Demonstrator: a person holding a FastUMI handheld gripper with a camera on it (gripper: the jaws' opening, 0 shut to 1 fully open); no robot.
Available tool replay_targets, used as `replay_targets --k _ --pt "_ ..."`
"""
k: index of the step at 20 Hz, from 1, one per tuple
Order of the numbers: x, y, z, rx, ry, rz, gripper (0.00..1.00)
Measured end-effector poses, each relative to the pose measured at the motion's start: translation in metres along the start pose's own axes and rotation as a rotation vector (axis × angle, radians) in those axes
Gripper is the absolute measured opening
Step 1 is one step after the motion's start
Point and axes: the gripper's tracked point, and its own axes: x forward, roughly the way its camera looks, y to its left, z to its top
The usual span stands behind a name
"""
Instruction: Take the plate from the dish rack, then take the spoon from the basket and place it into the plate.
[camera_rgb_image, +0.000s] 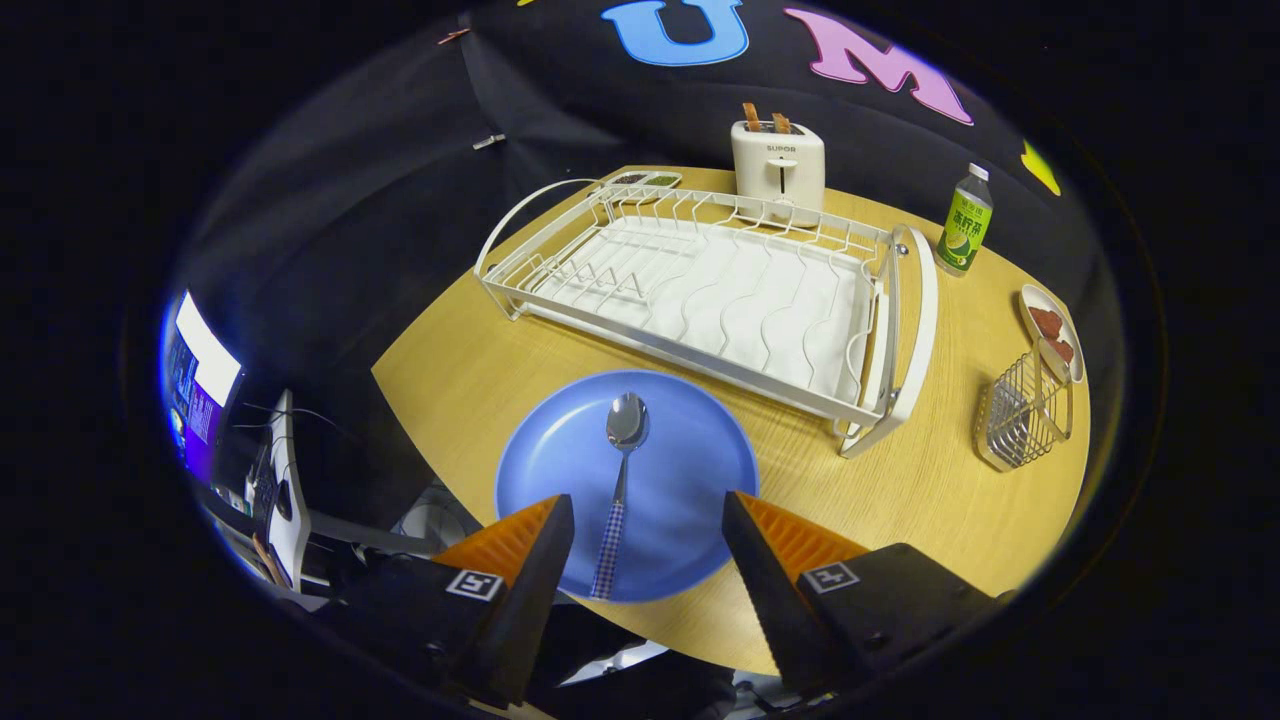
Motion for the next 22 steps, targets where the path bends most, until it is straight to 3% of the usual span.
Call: replay_targets --k 1,3,11,22 --pt "-0.002 0.001 0.002 0.004 -0.007 0.005 0.98" --pt "-0.010 0.004 0.009 0.017 -0.029 0.011 0.99" --pt "-0.080 -0.018 0.097 0.037 -0.267 -0.037 0.99" --pt "-0.244 -0.091 0.207 -0.091 -0.623 -0.303 0.99"
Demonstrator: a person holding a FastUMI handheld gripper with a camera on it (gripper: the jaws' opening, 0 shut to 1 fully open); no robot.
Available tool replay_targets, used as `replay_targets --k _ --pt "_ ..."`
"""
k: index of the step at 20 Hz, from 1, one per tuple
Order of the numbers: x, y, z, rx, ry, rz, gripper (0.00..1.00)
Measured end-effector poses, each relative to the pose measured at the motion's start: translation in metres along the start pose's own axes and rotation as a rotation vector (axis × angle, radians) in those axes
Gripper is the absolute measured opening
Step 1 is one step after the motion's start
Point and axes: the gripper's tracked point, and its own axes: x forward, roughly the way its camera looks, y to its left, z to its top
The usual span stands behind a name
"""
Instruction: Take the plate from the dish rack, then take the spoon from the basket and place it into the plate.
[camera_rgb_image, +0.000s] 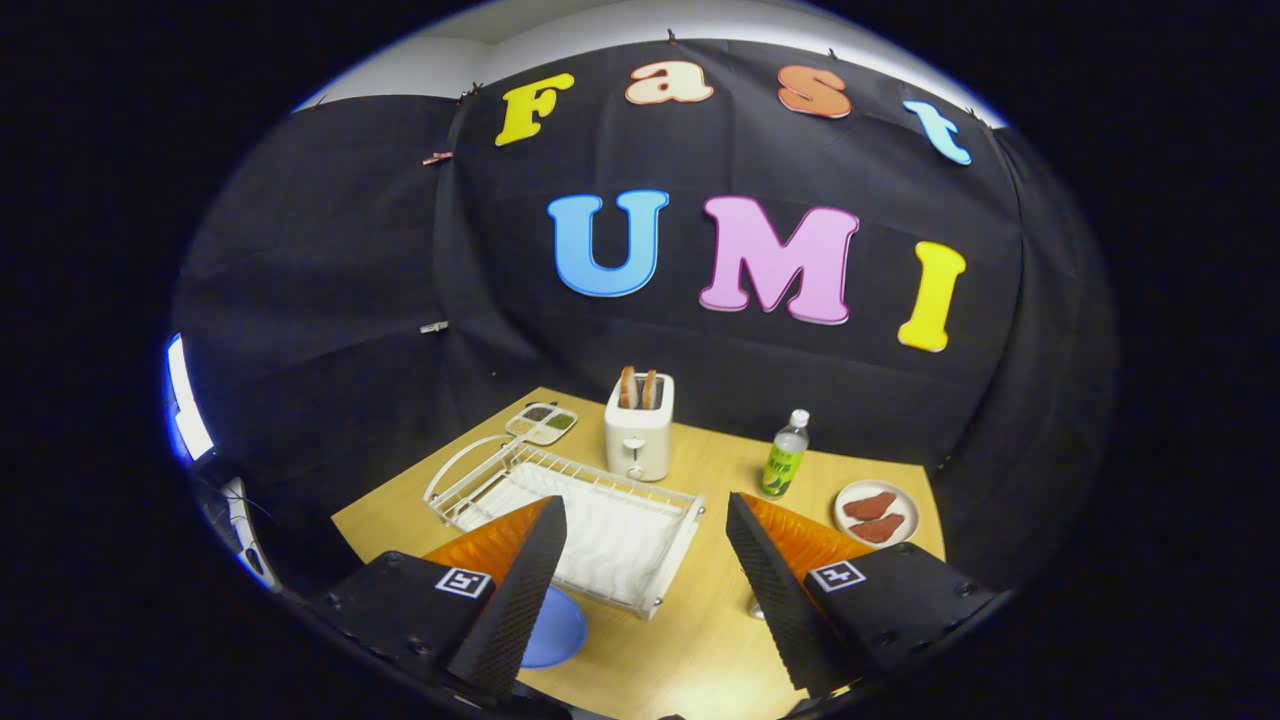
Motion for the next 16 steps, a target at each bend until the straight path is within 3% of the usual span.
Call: replay_targets --k 7,13,16 --pt "-0.039 -0.036 0.067 0.050 -0.145 -0.080 0.98" --pt "-0.053 -0.071 0.087 0.017 -0.191 -0.152 0.98" --pt "-0.056 -0.077 0.092 0.033 -0.205 -0.148 0.98"
